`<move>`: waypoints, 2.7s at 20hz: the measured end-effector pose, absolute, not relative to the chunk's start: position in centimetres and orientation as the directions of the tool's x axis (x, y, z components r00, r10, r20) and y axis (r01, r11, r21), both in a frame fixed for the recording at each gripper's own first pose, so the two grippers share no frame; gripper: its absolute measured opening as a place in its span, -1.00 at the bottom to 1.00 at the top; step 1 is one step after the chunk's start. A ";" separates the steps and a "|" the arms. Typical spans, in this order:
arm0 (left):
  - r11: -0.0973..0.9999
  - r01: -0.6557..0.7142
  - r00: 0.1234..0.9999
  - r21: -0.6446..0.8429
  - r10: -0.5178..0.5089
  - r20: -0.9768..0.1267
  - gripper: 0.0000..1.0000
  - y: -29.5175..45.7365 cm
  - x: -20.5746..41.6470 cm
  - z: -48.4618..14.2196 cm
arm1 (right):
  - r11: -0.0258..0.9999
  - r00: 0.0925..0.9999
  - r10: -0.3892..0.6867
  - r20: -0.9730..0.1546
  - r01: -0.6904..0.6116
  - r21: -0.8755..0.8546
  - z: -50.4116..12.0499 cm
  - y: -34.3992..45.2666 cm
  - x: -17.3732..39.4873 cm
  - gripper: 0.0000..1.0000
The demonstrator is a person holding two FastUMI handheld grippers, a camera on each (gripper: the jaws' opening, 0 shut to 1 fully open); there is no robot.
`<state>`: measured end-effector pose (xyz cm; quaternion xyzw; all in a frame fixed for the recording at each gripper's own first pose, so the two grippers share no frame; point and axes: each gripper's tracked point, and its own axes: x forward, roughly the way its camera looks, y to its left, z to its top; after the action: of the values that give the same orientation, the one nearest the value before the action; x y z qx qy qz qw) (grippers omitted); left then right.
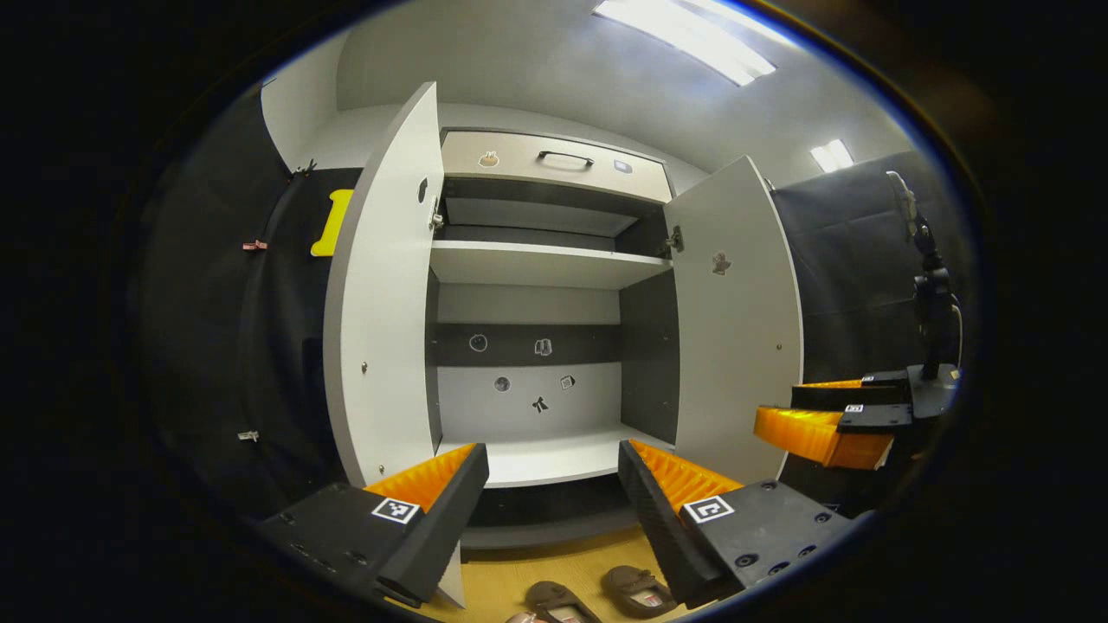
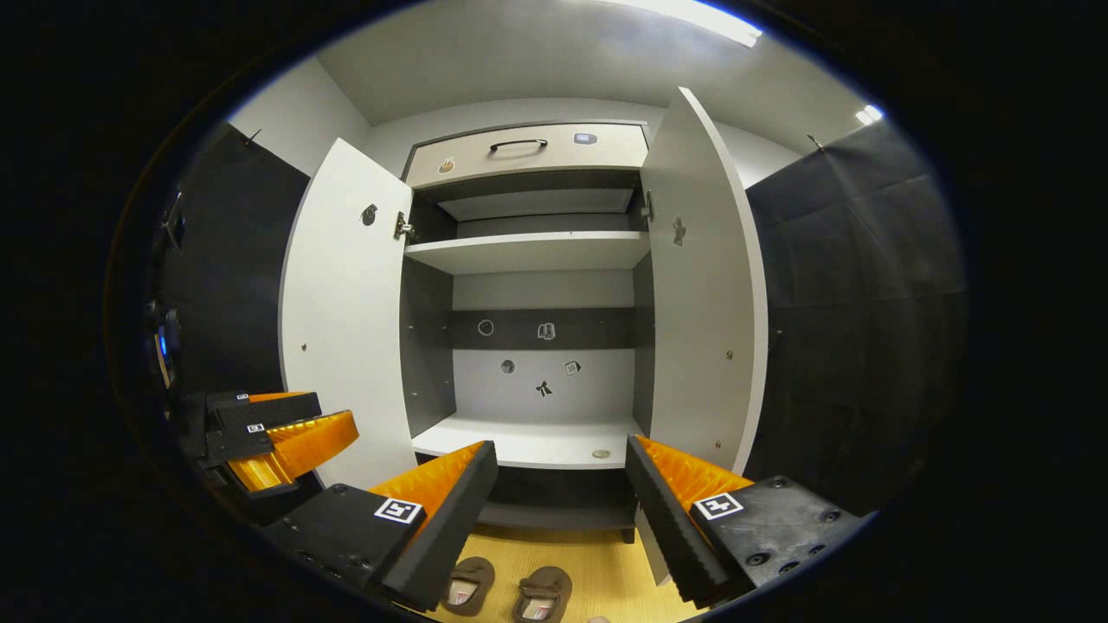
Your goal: Grab one shoe with the right hand and put it into the shoe cabinet, grab the other shoe with the left hand and put it into the shoe cabinet; then close the right door with the right hand and the left door with the left hand.
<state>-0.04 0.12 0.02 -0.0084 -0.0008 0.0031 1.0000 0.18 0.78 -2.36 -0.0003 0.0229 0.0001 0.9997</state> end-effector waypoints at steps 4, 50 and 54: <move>1.000 -0.003 1.000 -0.020 0.003 0.014 0.89 0.4 -0.1 0.1 | 1.000 0.995 0.028 -0.099 -0.028 -0.004 -5.4 2.3 0.4 0.96; 0.996 -0.077 0.983 -0.041 0.069 -0.170 0.89 6.0 3.7 -12.8 | 0.996 0.695 -0.037 -0.718 0.088 0.033 -52.4 3.9 4.7 -0.51; 0.996 -0.071 0.982 -0.050 0.061 -0.181 0.88 5.5 4.1 -13.3 | 0.998 0.689 -0.040 -0.724 0.065 0.007 -52.2 3.5 4.8 -0.30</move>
<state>4.10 5.49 -13.33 -0.0281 0.0902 0.0333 0.9950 4.82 3.50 -52.19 0.0158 0.3935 -0.0284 0.9187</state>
